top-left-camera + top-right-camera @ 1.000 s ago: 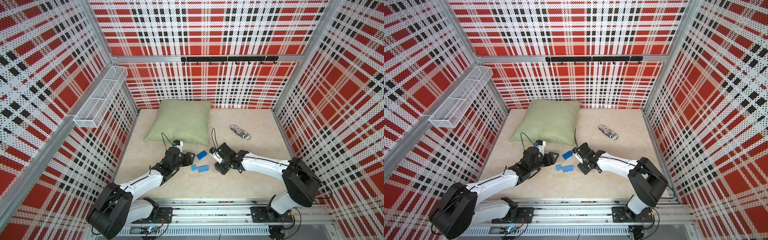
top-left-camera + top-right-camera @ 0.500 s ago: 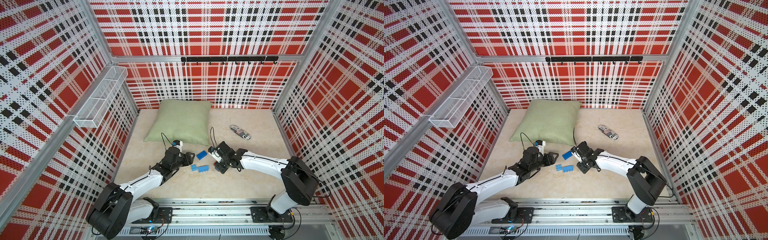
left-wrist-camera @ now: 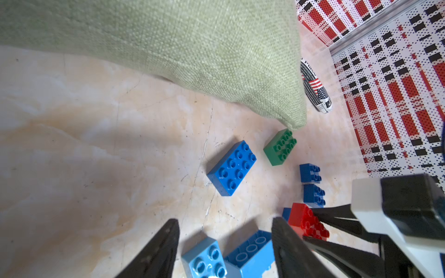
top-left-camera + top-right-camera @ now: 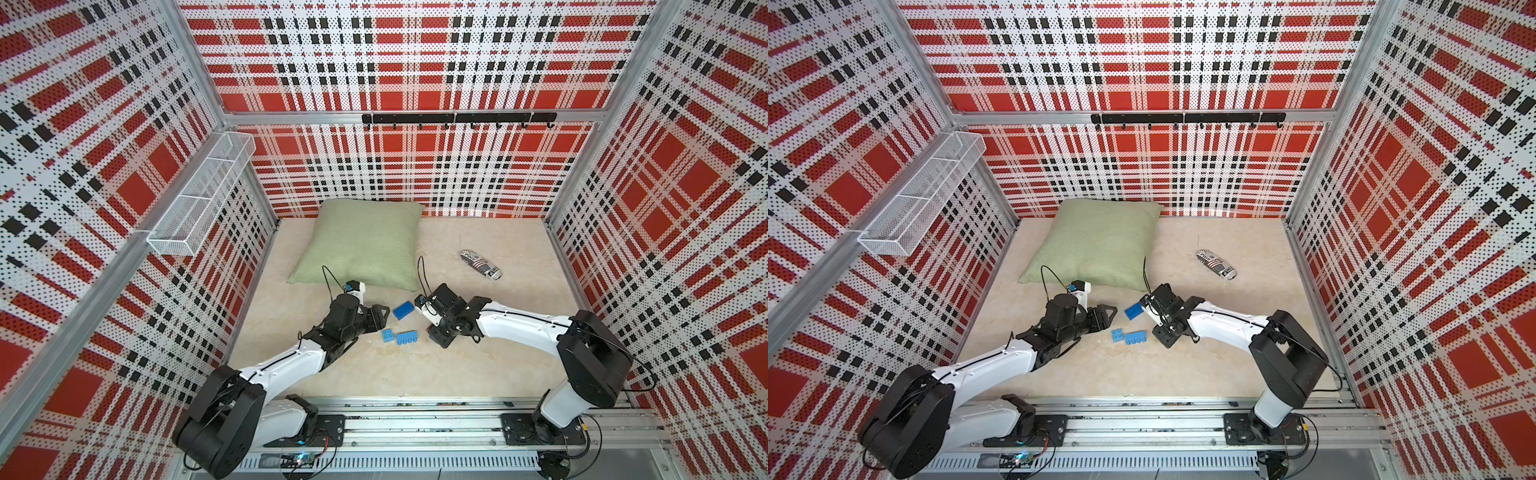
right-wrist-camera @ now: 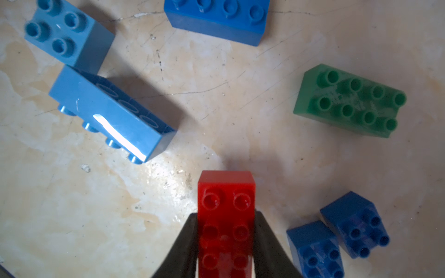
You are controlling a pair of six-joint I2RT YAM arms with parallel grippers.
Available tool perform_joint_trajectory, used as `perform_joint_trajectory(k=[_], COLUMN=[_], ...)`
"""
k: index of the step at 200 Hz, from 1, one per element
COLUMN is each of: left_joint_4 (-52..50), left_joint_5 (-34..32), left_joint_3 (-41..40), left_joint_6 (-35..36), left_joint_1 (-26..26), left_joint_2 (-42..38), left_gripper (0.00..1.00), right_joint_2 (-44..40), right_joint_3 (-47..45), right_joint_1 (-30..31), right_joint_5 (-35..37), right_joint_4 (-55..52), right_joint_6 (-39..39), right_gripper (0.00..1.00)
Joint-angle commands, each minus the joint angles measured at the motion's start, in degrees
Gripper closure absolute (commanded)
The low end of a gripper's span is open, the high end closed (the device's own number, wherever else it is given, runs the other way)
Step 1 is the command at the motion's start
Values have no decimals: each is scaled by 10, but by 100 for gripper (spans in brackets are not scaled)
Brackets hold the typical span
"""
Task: Assemble a heart with lego
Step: Assemble the lego brick with the lego brick.
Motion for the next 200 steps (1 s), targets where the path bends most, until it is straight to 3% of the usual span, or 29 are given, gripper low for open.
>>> perform_joint_trajectory(k=[1,68,103,161,200], left_joint_4=[2,3,2,4,9], left_joint_5=[-2,-2,-4,-3,-1], left_joint_3=[-5,-5,-9,-12,-10], left_joint_6=[3,3,4,6,5], left_joint_1=[6,6,6,10,11], left_joint_2=[-2,-3,-3,0,5], left_gripper=[34,34,34,34,34], right_joint_2=[19,45,56,70,97], right_joint_3=[8,-2,-5,-38,-35], right_joint_1=[3,18,27,29,39], right_joint_5=[19,-4,48,-7,-1], right_joint_4=[-15,-18,-37,-13,-12], right_joint_6=[6,42,74,127,152], right_gripper=[66,67,68,69,70])
